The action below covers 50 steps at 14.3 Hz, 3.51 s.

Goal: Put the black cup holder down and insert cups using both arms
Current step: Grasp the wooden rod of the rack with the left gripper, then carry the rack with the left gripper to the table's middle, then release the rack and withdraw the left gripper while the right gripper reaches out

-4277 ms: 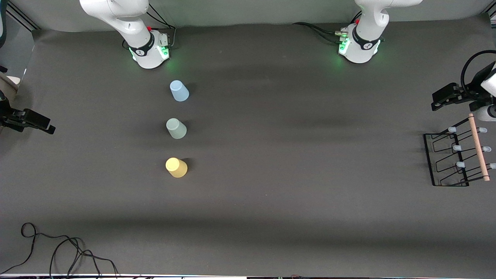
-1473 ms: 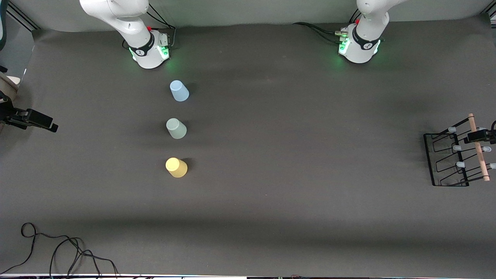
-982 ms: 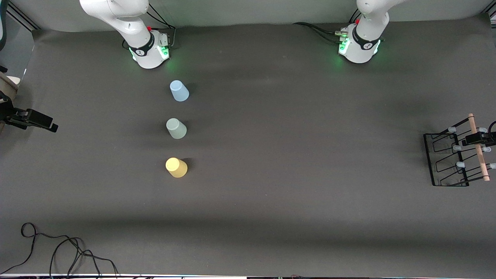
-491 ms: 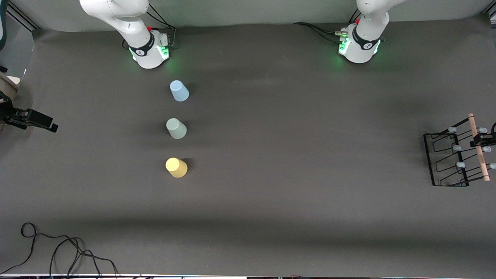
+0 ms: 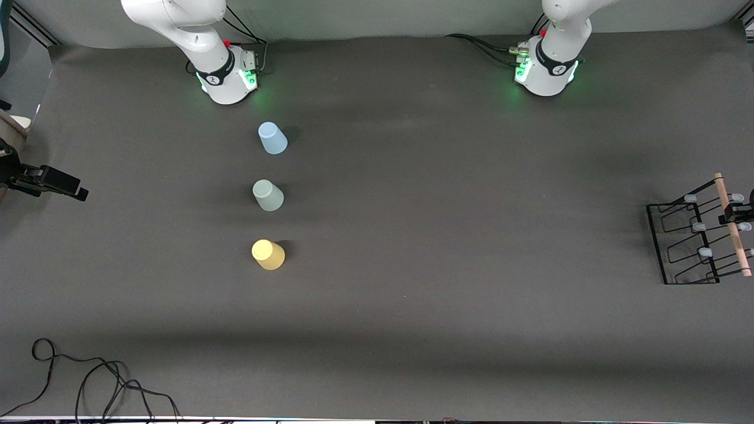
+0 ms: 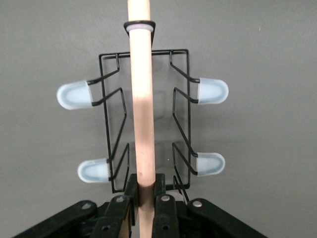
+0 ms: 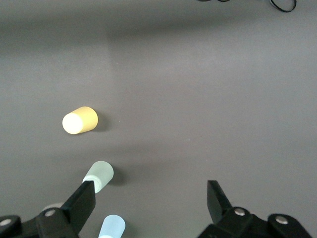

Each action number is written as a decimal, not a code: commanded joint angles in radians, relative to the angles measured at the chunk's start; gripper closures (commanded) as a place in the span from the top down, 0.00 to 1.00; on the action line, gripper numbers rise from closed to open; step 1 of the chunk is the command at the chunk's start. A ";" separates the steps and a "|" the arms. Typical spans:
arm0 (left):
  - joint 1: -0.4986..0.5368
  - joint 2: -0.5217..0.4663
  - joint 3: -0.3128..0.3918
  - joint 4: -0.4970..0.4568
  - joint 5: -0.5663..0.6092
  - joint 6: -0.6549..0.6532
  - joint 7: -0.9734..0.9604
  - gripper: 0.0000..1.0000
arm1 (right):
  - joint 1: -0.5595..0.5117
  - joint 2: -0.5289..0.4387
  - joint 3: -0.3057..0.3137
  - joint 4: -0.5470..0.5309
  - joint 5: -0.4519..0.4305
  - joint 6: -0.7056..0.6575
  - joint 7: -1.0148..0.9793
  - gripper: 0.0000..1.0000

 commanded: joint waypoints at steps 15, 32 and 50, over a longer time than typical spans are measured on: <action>-0.638 -0.069 -0.011 0.231 0.000 -0.279 -0.697 0.00 | -0.002 0.007 -0.001 0.018 0.011 -0.012 -0.004 1.00; -1.195 0.280 -0.071 0.380 0.007 0.012 -1.403 0.00 | -0.002 0.007 -0.001 0.017 0.011 -0.014 -0.004 1.00; -1.140 0.256 -0.074 0.628 0.004 -0.283 -1.376 1.00 | -0.002 0.007 -0.001 0.017 0.011 -0.014 -0.005 1.00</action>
